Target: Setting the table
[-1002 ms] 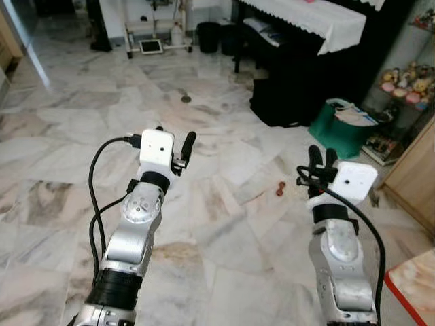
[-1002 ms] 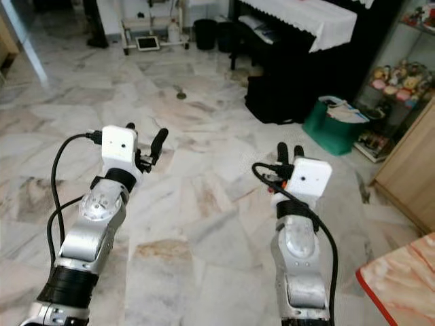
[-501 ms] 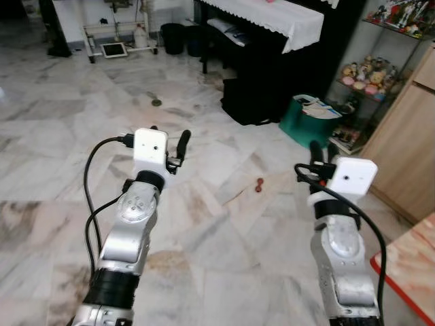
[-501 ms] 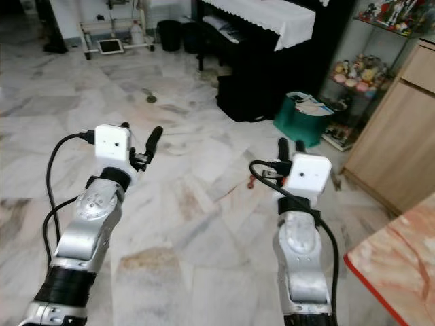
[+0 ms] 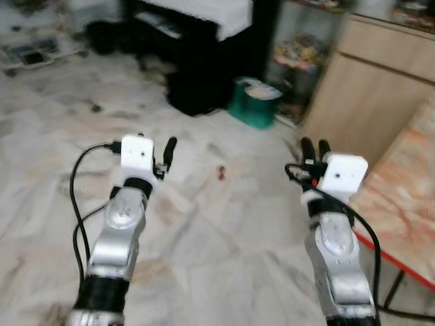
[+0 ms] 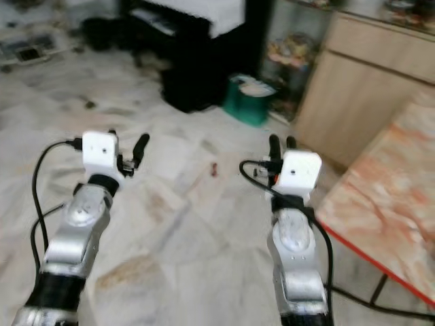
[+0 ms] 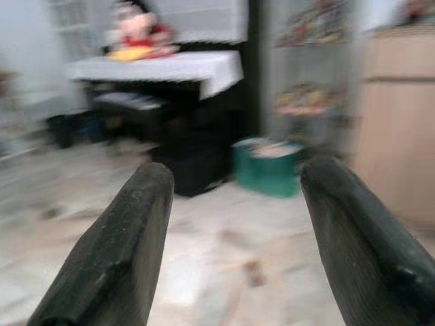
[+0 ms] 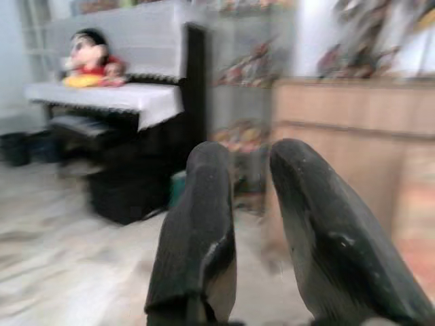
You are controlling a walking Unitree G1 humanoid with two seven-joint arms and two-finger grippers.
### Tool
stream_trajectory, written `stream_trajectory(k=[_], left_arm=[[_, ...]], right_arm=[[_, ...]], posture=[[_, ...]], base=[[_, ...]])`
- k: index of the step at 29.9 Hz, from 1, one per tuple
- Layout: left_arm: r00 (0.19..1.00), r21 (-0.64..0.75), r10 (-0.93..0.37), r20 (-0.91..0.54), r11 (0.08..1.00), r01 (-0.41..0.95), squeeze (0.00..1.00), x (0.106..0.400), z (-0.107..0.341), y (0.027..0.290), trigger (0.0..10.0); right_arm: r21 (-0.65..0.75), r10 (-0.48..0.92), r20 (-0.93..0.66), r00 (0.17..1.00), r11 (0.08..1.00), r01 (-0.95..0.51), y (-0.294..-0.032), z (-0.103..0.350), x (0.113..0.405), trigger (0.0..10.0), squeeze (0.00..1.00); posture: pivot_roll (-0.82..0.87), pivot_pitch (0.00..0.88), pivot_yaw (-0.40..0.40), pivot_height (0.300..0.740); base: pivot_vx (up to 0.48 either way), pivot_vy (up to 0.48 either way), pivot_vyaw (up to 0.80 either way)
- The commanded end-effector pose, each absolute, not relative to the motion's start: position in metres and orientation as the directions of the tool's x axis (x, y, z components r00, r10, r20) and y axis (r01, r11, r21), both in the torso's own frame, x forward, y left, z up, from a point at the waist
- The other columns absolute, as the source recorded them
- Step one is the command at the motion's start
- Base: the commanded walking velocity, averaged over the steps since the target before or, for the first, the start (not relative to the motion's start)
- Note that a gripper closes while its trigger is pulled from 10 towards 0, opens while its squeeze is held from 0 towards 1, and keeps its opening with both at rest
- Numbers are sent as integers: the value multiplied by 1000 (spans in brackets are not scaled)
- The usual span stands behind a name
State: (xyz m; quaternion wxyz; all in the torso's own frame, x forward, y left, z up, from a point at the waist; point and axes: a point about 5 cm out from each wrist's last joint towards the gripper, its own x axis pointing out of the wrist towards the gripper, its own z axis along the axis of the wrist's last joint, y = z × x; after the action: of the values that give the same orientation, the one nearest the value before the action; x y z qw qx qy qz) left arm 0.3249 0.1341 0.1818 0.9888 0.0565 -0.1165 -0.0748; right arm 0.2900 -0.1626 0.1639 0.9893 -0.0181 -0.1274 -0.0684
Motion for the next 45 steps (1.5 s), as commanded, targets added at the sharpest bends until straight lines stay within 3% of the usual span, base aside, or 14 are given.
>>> stream_trajectory(k=[1, 24, 45], left_arm=[[960, 135, -149, 238, 984, 119, 0, 326, 185, 140, 10000], [953, 131, -185, 240, 979, 157, 0, 322, 181, 135, 10000], [965, 118, -134, 224, 987, 109, 0, 322, 175, 142, 10000]], right_arm=[[-11, -118, 264, 957, 992, 125, -158, 167, 291, 10000, 0], [-28, -130, 254, 958, 990, 142, -163, 163, 285, 10000, 0], [-71, -103, 242, 965, 990, 123, -164, 163, 281, 10000, 0]], posture=[[96, 0, -36, 740], [80, 0, -29, 740], [78, 0, -54, 740]], base=[[0, 0, -775], [0, 0, -773], [0, 0, -756]])
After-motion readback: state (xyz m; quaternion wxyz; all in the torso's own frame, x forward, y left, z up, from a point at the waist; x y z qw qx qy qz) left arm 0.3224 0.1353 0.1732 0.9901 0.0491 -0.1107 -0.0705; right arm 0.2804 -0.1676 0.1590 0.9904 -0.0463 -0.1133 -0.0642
